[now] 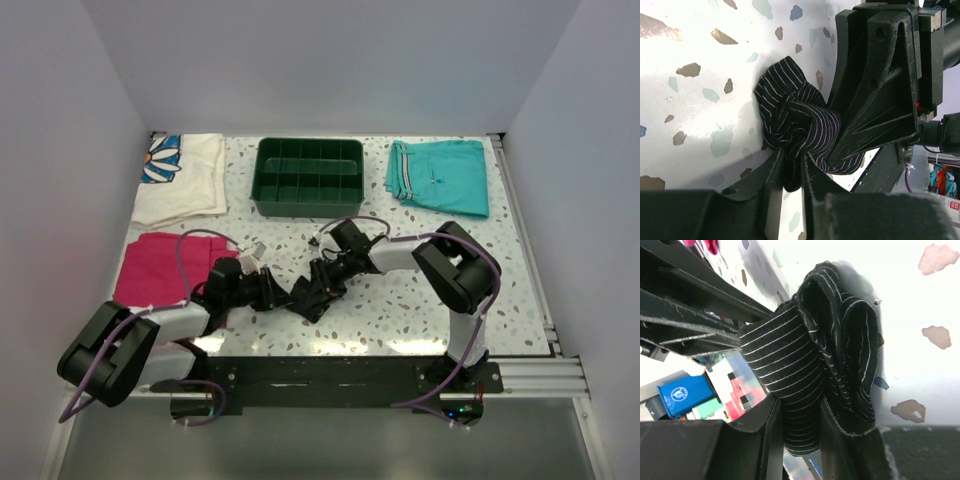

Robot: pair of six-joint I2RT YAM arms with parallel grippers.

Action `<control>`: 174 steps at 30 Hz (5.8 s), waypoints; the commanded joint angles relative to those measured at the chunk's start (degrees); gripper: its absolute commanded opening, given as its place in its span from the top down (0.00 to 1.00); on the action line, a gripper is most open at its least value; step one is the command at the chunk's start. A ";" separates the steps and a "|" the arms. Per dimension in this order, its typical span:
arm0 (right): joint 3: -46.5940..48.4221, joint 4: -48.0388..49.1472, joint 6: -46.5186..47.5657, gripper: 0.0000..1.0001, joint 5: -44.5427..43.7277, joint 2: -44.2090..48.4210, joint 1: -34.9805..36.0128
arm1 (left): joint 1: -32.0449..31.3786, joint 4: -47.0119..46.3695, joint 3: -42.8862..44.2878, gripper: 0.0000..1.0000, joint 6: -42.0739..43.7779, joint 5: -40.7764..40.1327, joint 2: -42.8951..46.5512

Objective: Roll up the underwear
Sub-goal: Roll the underwear to the center of the board.

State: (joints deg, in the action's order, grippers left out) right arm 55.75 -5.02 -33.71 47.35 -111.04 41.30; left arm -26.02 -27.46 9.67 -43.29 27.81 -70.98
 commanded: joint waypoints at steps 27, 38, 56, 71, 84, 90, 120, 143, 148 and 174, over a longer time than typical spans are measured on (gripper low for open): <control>2.35 -13.71 22.20 0.40 -52.52 24.56 18.63 | 0.09 7.95 12.39 0.99 5.93 0.57 -8.56; 4.11 -9.14 25.98 0.40 -62.82 20.96 25.67 | 0.09 9.71 12.92 0.98 5.67 0.49 -10.49; 1.74 -7.20 24.93 0.42 -65.81 13.40 26.55 | 0.09 10.76 14.06 0.98 5.67 1.01 -10.05; -3.19 -6.15 17.46 0.42 -65.02 7.60 27.17 | 0.18 12.26 15.29 0.97 6.20 1.37 -10.67; -4.59 -5.97 15.70 0.82 -63.35 8.73 27.96 | 1.23 18.75 18.71 0.63 5.85 -3.63 -8.48; -4.07 -5.88 16.49 0.83 -54.43 11.28 26.91 | 5.89 20.69 19.95 0.54 3.47 -4.08 -4.96; -11.01 6.08 -1.18 0.83 -19.40 7.86 7.30 | 6.86 13.57 6.69 0.45 0.58 8.23 6.80; -7.58 -1.40 4.62 0.80 -27.40 9.88 8.97 | -0.34 18.23 9.05 0.18 -8.57 -5.57 3.31; -7.32 -1.93 5.06 0.79 -29.77 9.97 10.64 | -0.52 17.97 9.49 0.18 -9.53 -7.59 1.90; -8.99 0.44 0.41 0.78 -33.03 9.36 12.49 | -3.25 26.94 10.19 0.24 -8.31 -15.95 3.74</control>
State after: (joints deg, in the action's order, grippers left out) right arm 49.47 0.21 -32.29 18.31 -98.98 53.63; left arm -29.08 -4.49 21.08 -52.97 14.46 -69.17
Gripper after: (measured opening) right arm 0.399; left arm 0.748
